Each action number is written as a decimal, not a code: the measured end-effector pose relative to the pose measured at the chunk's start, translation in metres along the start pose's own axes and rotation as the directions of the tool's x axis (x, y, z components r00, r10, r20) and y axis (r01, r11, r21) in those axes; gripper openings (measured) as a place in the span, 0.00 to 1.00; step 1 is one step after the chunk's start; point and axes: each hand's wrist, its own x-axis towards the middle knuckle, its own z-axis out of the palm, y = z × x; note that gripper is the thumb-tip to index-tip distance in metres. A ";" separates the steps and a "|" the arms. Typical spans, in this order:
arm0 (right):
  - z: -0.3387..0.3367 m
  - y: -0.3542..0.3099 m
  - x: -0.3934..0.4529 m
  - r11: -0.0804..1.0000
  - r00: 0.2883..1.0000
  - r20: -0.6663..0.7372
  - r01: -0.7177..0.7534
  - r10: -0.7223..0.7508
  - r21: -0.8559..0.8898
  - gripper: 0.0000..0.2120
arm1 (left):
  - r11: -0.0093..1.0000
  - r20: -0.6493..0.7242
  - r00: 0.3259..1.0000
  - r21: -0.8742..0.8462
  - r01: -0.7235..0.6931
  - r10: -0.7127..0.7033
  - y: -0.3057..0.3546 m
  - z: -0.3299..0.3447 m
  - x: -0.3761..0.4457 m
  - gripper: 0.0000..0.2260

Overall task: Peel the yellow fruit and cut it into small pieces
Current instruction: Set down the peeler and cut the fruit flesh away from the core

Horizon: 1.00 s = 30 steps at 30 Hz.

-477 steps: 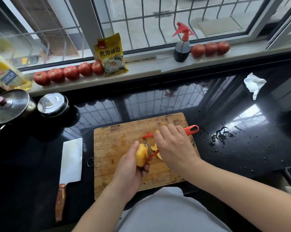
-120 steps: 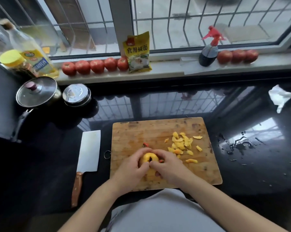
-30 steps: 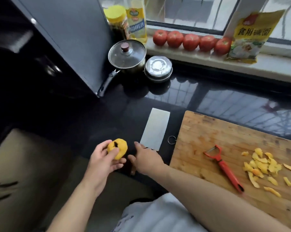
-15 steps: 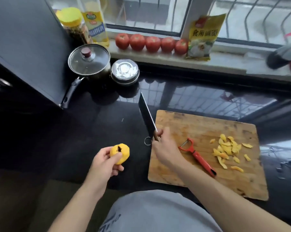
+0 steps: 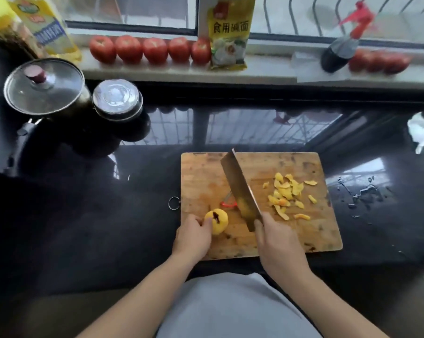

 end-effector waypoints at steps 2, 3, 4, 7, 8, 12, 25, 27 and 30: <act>0.008 0.005 -0.013 0.994 0.997 0.014 0.081 -0.080 -0.068 0.08 | 0.987 -0.019 0.998 -0.151 0.059 -0.063 -0.002 -0.005 0.001 0.11; 0.011 0.005 -0.017 0.991 0.994 0.032 0.102 -0.100 -0.090 0.08 | 0.973 -0.012 0.996 -0.216 0.082 -0.087 -0.002 -0.005 0.001 0.11; 0.015 0.004 -0.020 0.987 0.992 0.051 0.119 -0.114 -0.110 0.08 | 0.962 0.003 0.995 -0.252 0.100 -0.103 0.000 -0.005 0.001 0.11; 0.022 0.002 -0.023 0.981 0.987 0.106 0.134 -0.119 -0.144 0.10 | 0.952 0.050 0.992 -0.278 0.129 -0.120 0.004 0.001 -0.001 0.12; 0.022 0.002 -0.023 0.979 0.984 0.129 0.139 -0.120 -0.148 0.10 | 0.953 0.055 0.991 -0.273 0.131 -0.120 0.006 0.004 -0.003 0.12; 0.021 -0.005 -0.028 0.970 0.972 0.194 0.170 -0.135 -0.176 0.09 | 0.934 0.035 0.990 -0.328 0.142 -0.138 0.012 0.009 -0.003 0.10; 0.032 -0.008 -0.027 0.954 0.958 0.271 0.166 -0.096 -0.249 0.07 | 0.942 0.024 0.994 -0.318 0.110 -0.108 0.016 0.018 -0.002 0.08; 0.030 -0.007 -0.026 0.954 0.959 0.266 0.164 -0.095 -0.251 0.08 | 0.964 0.021 0.996 -0.250 0.088 -0.086 0.018 0.016 0.000 0.07; 0.027 -0.010 -0.024 0.948 0.945 0.306 0.194 -0.111 -0.254 0.08 | 0.978 0.047 0.995 -0.189 0.093 -0.086 0.021 0.011 0.001 0.06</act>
